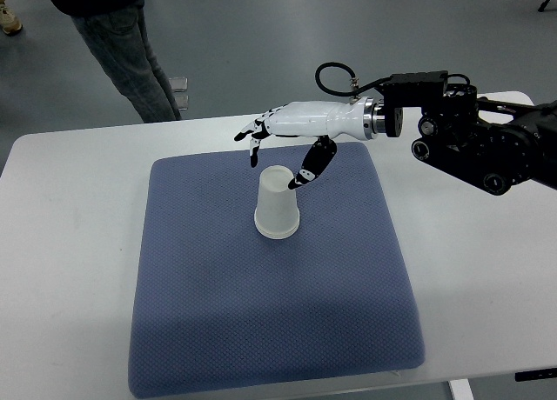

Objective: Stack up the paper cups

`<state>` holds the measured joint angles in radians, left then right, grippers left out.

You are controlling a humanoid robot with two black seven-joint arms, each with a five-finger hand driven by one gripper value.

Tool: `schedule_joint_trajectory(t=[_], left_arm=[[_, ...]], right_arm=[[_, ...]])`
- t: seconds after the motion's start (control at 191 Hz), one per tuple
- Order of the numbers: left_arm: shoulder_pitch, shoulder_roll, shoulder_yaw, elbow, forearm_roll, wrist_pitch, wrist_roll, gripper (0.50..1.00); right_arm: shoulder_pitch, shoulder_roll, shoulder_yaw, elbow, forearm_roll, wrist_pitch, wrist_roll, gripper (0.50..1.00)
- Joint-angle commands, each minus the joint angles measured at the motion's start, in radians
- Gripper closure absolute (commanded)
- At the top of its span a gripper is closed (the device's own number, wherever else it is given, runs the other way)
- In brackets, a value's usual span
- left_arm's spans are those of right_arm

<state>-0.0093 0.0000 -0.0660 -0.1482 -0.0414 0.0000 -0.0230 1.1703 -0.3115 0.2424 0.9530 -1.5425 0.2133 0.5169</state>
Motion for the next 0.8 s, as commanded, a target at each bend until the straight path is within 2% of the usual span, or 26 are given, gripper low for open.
schedule_joint_trajectory(t=[0.0,0.335,0.586,0.795], left_arm=[[0.000,0.000,0.000,-0.001,0.000,0.000,0.000,0.500],[0.000,0.000,0.000,-0.001,0.000,0.000,0.000,0.500],[0.000,0.000,0.000,0.001,0.000,0.000,0.000,0.500],[0.000,0.000,0.000,-0.001,0.001,0.000,0.000,0.500]], right_arm=[[0.011,-0.015,0.037,-0.008,0.008,0.008,0.000,0.589],[0.018,-0.021,0.173,-0.120,0.190,0.058,-0.002,0.589],[0.015,-0.020,0.186,-0.214,0.522,0.057,-0.003,0.589],[0.006,-0.009,0.190,-0.230,0.921,-0.028,-0.003,0.589]])
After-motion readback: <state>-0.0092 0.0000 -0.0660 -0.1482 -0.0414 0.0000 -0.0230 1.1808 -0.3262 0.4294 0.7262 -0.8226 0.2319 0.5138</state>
